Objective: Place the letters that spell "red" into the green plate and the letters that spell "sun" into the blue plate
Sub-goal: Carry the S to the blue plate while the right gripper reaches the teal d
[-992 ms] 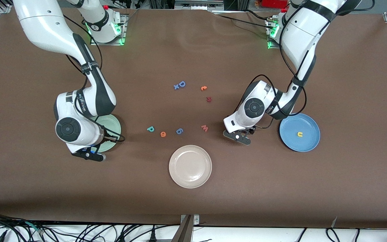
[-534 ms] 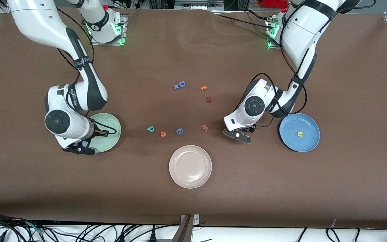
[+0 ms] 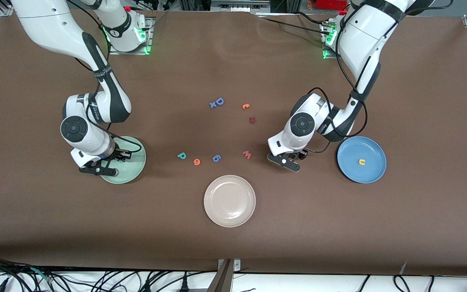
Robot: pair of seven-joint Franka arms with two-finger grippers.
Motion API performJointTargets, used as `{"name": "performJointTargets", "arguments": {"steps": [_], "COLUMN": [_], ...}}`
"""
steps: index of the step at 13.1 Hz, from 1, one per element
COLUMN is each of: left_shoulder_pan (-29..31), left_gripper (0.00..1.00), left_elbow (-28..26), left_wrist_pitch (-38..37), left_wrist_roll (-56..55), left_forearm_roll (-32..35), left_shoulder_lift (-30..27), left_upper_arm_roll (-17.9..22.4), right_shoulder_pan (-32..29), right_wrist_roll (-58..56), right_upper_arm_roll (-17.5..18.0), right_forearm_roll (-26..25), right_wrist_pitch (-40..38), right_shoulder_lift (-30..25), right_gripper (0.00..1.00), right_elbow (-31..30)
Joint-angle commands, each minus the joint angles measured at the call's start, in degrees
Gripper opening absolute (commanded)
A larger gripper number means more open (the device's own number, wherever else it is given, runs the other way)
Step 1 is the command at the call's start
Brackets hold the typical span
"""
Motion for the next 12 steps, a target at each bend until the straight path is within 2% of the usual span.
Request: {"name": "performJointTargets", "arguments": {"steps": [1, 2, 3, 4, 5, 6, 7, 8, 12], "left_shoulder_pan": [-0.4, -0.4, -0.4, -0.4, -0.4, -0.4, -0.3, -0.3, 0.2], "left_gripper": [0.66, 0.65, 0.60, 0.53, 0.45, 0.27, 0.13, 0.06, 0.01], "left_elbow": [-1.9, -1.9, -1.9, -1.9, -1.8, -1.9, -1.8, -1.7, -0.4], "left_wrist_pitch": [1.0, 1.0, 1.0, 1.0, 1.0, 1.0, 1.0, 0.8, -2.1], "left_wrist_roll": [-1.6, -1.6, -1.6, -1.6, -1.6, -1.6, -1.5, -1.5, -1.0], "left_forearm_roll": [1.9, 1.9, 1.9, 1.9, 1.9, 1.9, 2.0, 1.9, 1.9], "left_shoulder_lift": [-1.1, -1.2, -1.2, -1.2, -1.2, -1.2, -1.3, -1.4, -3.5], "left_upper_arm_roll": [0.5, 0.5, 0.5, 0.5, 0.5, 0.5, 0.5, 0.5, 0.4], "right_shoulder_pan": [0.1, 0.1, 0.1, 0.1, 0.1, 0.1, 0.1, 0.1, 0.7], "right_wrist_roll": [-0.9, -0.6, -0.2, -0.5, -0.5, -0.5, -0.3, 0.7, 9.1], "right_upper_arm_roll": [-0.1, -0.1, -0.1, -0.2, -0.2, -0.1, -0.1, 0.1, 3.0], "right_forearm_roll": [0.3, 0.3, 0.5, 0.9, 1.0, 1.0, 1.0, 1.0, 1.0], "right_wrist_pitch": [0.9, 0.7, 0.6, 0.6, 0.5, 0.5, 0.5, 0.2, 0.2], "right_shoulder_lift": [-2.4, -2.4, -2.4, -2.4, -2.4, -2.4, -2.4, -2.4, -2.3], "right_gripper": [0.14, 0.23, 0.69, 1.00, 1.00, 1.00, 1.00, 1.00, 1.00], "right_elbow": [-2.2, -2.1, -1.9, -1.8, -1.8, -1.8, -1.4, -1.2, 0.8]}}
